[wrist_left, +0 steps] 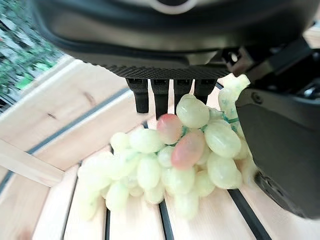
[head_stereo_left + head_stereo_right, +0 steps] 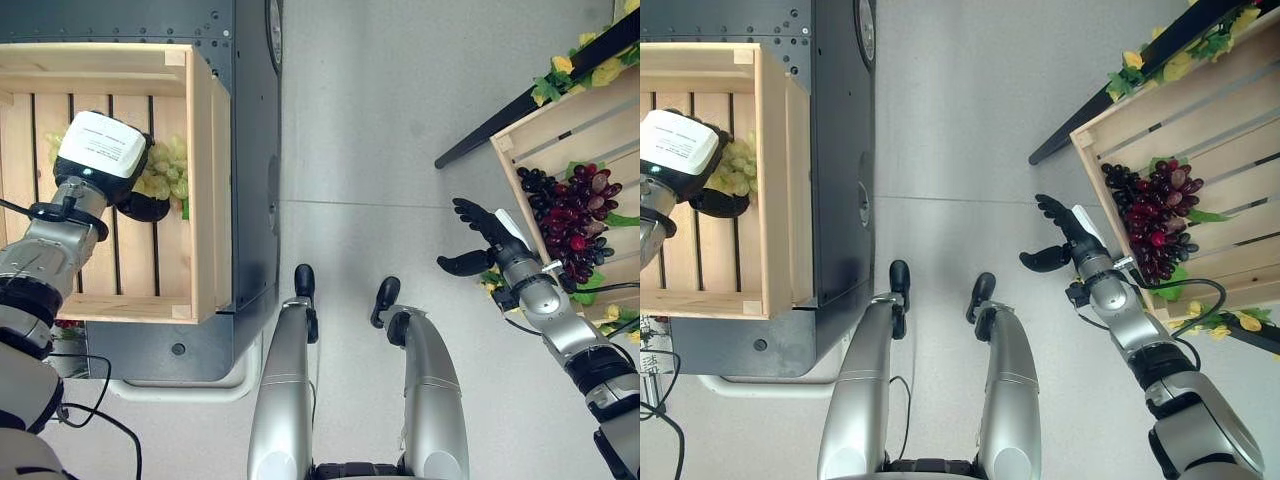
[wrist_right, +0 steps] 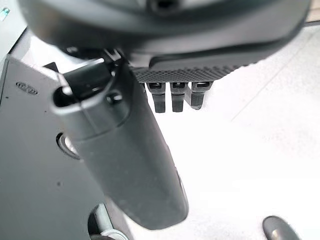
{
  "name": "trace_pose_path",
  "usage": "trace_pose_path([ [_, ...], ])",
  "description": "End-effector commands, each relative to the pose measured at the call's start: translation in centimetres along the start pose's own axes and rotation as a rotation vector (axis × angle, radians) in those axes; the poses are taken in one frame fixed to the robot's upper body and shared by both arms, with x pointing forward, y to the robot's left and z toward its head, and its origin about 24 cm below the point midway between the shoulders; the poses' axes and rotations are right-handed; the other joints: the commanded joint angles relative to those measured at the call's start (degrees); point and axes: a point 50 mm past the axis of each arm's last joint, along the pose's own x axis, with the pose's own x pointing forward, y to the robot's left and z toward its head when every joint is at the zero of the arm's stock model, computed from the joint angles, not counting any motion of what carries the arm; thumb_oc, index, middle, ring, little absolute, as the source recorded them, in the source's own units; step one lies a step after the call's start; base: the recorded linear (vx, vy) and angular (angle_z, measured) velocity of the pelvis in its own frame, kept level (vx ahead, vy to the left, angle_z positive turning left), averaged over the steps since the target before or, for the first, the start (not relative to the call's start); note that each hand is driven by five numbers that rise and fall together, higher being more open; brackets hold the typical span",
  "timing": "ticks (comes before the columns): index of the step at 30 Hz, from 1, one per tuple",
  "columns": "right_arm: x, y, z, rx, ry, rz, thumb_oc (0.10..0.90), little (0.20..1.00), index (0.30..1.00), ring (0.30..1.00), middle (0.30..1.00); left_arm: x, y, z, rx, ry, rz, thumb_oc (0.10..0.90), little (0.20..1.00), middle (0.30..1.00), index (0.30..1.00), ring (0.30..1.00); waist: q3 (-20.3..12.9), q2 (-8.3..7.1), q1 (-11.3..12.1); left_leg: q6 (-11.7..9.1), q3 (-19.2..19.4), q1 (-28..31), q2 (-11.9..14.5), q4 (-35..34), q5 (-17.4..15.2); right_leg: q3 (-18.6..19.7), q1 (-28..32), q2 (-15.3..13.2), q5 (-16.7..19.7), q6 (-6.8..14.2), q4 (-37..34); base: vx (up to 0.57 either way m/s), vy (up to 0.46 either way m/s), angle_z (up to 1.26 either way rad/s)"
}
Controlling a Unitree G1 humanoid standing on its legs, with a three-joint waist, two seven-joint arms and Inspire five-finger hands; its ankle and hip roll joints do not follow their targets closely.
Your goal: Pick up the fruits from the basket on one side to the basket on the other side
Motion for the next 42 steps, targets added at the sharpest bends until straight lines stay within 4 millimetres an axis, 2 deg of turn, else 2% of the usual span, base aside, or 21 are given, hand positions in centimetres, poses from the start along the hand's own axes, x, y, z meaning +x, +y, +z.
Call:
trace_pose_path([
  [1, -0.2, -2.3, 1.6, 0.018, -0.118, -0.044, 0.8, 0.9, 0.9, 0.9, 0.9, 0.7, 1.0, 0.4, -0.055, -0.012, 0.098, 0.4, 0.3, 0.3, 0.3, 0.3, -0.8, -1.53, -1.0, 2.1, 5.4, 5.0, -1.9, -0.5, -6.4, -0.6, 3.6, 3.1, 1.0, -0.6, -1.5, 0.0, 0.0, 0.0],
  [7, -0.4, -2.0, 1.5, 0.045, -0.124, -0.044, 0.8, 0.9, 0.9, 0.9, 0.9, 0.8, 1.6, 1.1, -0.099, -0.072, 0.13, 0.4, 0.3, 0.3, 0.3, 0.3, -0.8, -1.27, -0.9, 2.1, 5.4, 7.8, -2.2, -1.5, -6.6, -0.1, 5.9, 3.2, 1.2, -0.1, -2.4, -0.01, -0.017, 0.01],
  [11, -0.5, -1.6, 1.2, 0.065, -0.109, -0.039, 0.8, 0.9, 0.9, 0.9, 0.9, 0.5, 1.5, 0.9, -0.198, -0.02, 0.136, 0.4, 0.3, 0.3, 0.3, 0.3, -0.8, -0.62, -0.8, 2.0, 5.8, 10.9, -2.3, -2.5, -6.7, 0.4, 8.5, 3.0, 1.1, 0.1, -3.1, 0.0, -0.004, -0.02],
  [16, -1.3, -0.2, 0.3, 0.109, -0.099, -0.025, 0.8, 0.9, 0.9, 0.9, 0.9, -0.9, 0.7, -1.0, -0.468, 0.181, 0.229, 0.4, 0.3, 0.3, 0.3, 0.3, -0.8, -0.03, -0.2, 1.8, 5.6, 18.7, -3.1, -6.0, -6.0, 1.0, 15.3, 2.6, 1.2, 0.7, -5.8, 0.0, -0.023, -0.09],
  [17, -1.2, -0.3, 0.3, 0.109, -0.1, -0.026, 0.8, 0.9, 0.9, 0.9, 0.9, -0.9, 0.8, -1.1, -0.468, 0.182, 0.231, 0.4, 0.3, 0.3, 0.3, 0.3, -0.8, -0.04, -0.2, 1.8, 5.6, 18.5, -3.1, -6.0, -5.9, 1.0, 15.2, 2.6, 1.2, 0.7, -5.8, 0.01, -0.034, -0.12],
  [22, -3.1, 2.2, -0.6, 0.146, -0.099, 0.012, 0.8, 0.9, 0.9, 0.9, 0.9, -3.7, -1.4, -2.0, -0.853, 0.423, 0.361, 0.4, 0.3, 0.3, 0.3, 0.3, -1.1, 0.47, 0.3, 1.6, 4.2, 30.7, -5.1, -11.2, -5.4, 2.1, 27.0, 2.7, 0.8, 1.1, -10.9, 0.03, -0.031, -0.07],
  [23, -3.1, 2.2, -0.6, 0.146, -0.098, 0.014, 0.8, 0.9, 0.9, 0.9, 0.9, -3.8, -1.4, -2.0, -0.872, 0.432, 0.37, 0.4, 0.3, 0.3, 0.3, 0.3, -1.3, 0.51, 0.2, 1.6, 4.1, 30.7, -5.1, -11.4, -5.3, 2.1, 27.1, 2.7, 0.9, 1.1, -11.1, 0.04, -0.005, -0.06],
  [25, -3.7, 3.2, -0.8, 0.152, -0.1, 0.032, 0.8, 0.9, 0.9, 0.9, 0.9, -4.4, -2.1, -1.7, -1.105, 0.541, 0.427, 0.4, 0.3, 0.3, 0.3, 0.3, -3.2, 0.76, 0.2, 1.5, 3.6, 33.3, -5.7, -13.2, -5.0, 2.3, 29.6, 2.6, 0.7, 1.1, -12.7, 0.08, -0.024, -0.05],
  [26, -4.1, 4.2, -0.8, 0.177, -0.102, 0.068, 0.8, 0.9, 0.9, 0.9, 0.9, -4.9, -2.8, -0.9, -1.302, 0.594, 0.457, 0.4, 0.3, 0.3, 0.3, 0.3, -4.7, 0.73, 0.1, 1.5, 3.1, 35.9, -6.2, -14.9, -5.0, 2.5, 32.0, 2.7, 0.5, 1.2, -13.8, 0.09, -0.045, -0.01],
  [28, -4.3, 4.8, -0.7, 0.197, -0.109, 0.086, 0.8, 0.9, 0.9, 0.9, 0.9, -5.2, -3.2, -0.2, -1.412, 0.608, 0.478, 0.4, 0.3, 0.3, 0.3, 0.3, -5.9, 0.66, 0.1, 1.5, 2.8, 37.4, -6.5, -16.2, -4.9, 2.5, 33.4, 2.8, 0.5, 1.3, -14.9, 0.09, -0.07, 0.01],
  [29, -4.4, 5.4, -0.3, 0.208, -0.125, 0.106, 0.8, 0.9, 0.9, 0.9, 0.9, -5.4, -3.5, 1.0, -1.521, 0.604, 0.482, 0.4, 0.3, 0.3, 0.3, 0.3, -7.8, 0.69, 0.0, 1.4, 2.7, 39.8, -6.7, -18.2, -4.7, 2.4, 35.8, 2.9, 0.7, 1.5, -16.8, 0.09, -0.07, 0.0],
  [30, -4.4, 5.5, -0.3, 0.209, -0.127, 0.107, 0.8, 0.9, 0.9, 0.9, 0.9, -5.5, -3.5, 1.0, -1.531, 0.605, 0.489, 0.4, 0.3, 0.3, 0.3, 0.3, -7.8, 0.71, 0.0, 1.4, 2.7, 40.1, -6.8, -18.4, -4.7, 2.4, 36.1, 2.9, 0.7, 1.6, -17.0, 0.09, -0.058, -0.01],
  [32, -4.3, 5.8, 0.2, 0.211, -0.143, 0.118, 0.8, 0.9, 0.9, 0.9, 0.9, -5.7, -3.9, 2.3, -1.616, 0.6, 0.485, 0.4, 0.3, 0.3, 0.3, 0.3, -9.6, 0.85, 0.0, 1.3, 2.5, 42.5, -7.1, -20.4, -4.5, 2.3, 38.7, 3.1, 0.9, 1.7, -19.4, 0.08, -0.032, -0.02],
  [34, -4.1, 5.8, 1.0, 0.223, -0.173, 0.142, 0.8, 0.9, 0.9, 0.9, 0.9, -6.0, -4.2, 3.5, -1.711, 0.593, 0.485, 0.4, 0.3, 0.3, 0.3, 0.3, -12.5, 1.42, -0.5, 0.9, 2.2, 46.5, -7.5, -24.0, -3.8, 2.4, 43.4, 3.9, 1.6, 1.6, -23.9, 0.11, -0.026, 0.0],
  [37, -3.9, 5.9, 1.9, 0.254, -0.194, 0.157, 0.8, 0.9, 0.9, 0.9, 0.9, -6.0, -3.8, 4.1, -1.766, 0.562, 0.485, 0.4, 0.3, 0.3, 0.3, 0.3, -14.5, 1.98, -0.6, 0.7, 2.0, 48.9, -7.7, -26.4, -3.2, 2.7, 46.0, 4.4, 2.2, 1.6, -26.6, 0.1, -0.016, -0.01],
  [38, -3.9, 6.1, 2.3, 0.319, -0.202, 0.167, 0.8, 0.9, 0.9, 0.9, 0.9, -5.8, -3.3, 4.8, -1.835, 0.502, 0.472, 0.4, 0.3, 0.3, 0.3, 0.3, -16.3, 2.45, -0.8, 0.7, 1.8, 50.8, -7.7, -28.3, -2.7, 2.8, 47.9, 4.7, 3.0, 1.5, -28.9, 0.08, -0.029, -0.02],
  [39, -4.0, 6.1, 2.3, 0.324, -0.202, 0.168, 0.8, 0.9, 0.9, 0.9, 0.9, -5.8, -3.3, 4.9, -1.838, 0.498, 0.471, 0.4, 0.3, 0.3, 0.3, 0.3, -16.4, 2.49, -0.8, 0.7, 1.8, 51.0, -7.7, -28.4, -2.7, 2.8, 48.1, 4.8, 3.1, 1.5, -29.1, 0.08, -0.037, -0.02],
  [42, -4.1, 7.1, 2.3, 0.484, -0.175, 0.194, 0.8, 0.9, 0.9, 0.9, 0.9, -5.4, -2.1, 6.0, -1.934, 0.383, 0.431, 0.4, 0.3, 0.3, 0.3, 0.3, -18.9, 3.17, -0.9, 0.7, 1.3, 53.1, -7.7, -31.8, -1.6, 3.3, 50.4, 5.3, 4.7, 1.7, -32.9, 0.05, -0.036, -0.01],
])
